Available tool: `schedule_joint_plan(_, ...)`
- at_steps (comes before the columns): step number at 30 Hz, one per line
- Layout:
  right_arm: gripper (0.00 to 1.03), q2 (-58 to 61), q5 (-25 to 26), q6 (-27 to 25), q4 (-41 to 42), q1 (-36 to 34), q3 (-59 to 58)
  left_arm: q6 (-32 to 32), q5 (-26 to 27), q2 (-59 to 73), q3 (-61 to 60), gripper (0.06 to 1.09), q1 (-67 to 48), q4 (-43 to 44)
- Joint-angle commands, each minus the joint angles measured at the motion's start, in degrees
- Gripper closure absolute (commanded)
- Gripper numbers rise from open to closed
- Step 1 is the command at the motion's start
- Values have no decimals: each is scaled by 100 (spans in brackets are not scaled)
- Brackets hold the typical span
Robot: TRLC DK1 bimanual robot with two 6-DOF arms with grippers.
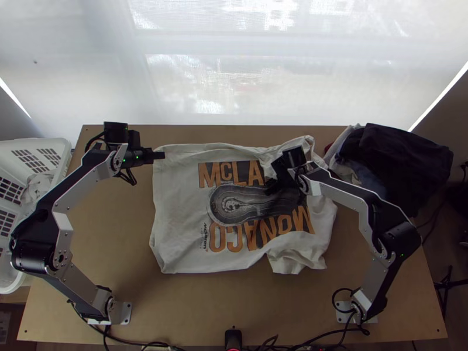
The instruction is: Fold the t-shirt
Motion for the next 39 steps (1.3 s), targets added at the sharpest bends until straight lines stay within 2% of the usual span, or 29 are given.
schedule_joint_plan(1, 82, 220, 61, -114, 9, -29, 273, 21, -5, -30, -1, 105, 36, -5)
schedule_joint_plan(3, 100, 220, 158, -201, 9, -29, 326, 30, -5, -30, -1, 105, 54, -23)
schedule_joint_plan(12, 100, -272, 211, -210, 0, -144, 361, 30, 4, -47, -1, 105, 116, -31)
schedule_joint_plan(20, 100, -597, 211, -184, -193, -557, 756, 12, 4, -38, 237, 105, 160, -49)
schedule_joint_plan(27, 100, -369, 202, -219, -519, -794, 1741, 12, 4, 23, 606, 105, 370, -163)
schedule_joint_plan(39, 100, 791, 202, -316, -1072, -776, 3674, 21, 83, 471, 1564, 105, 1082, -445)
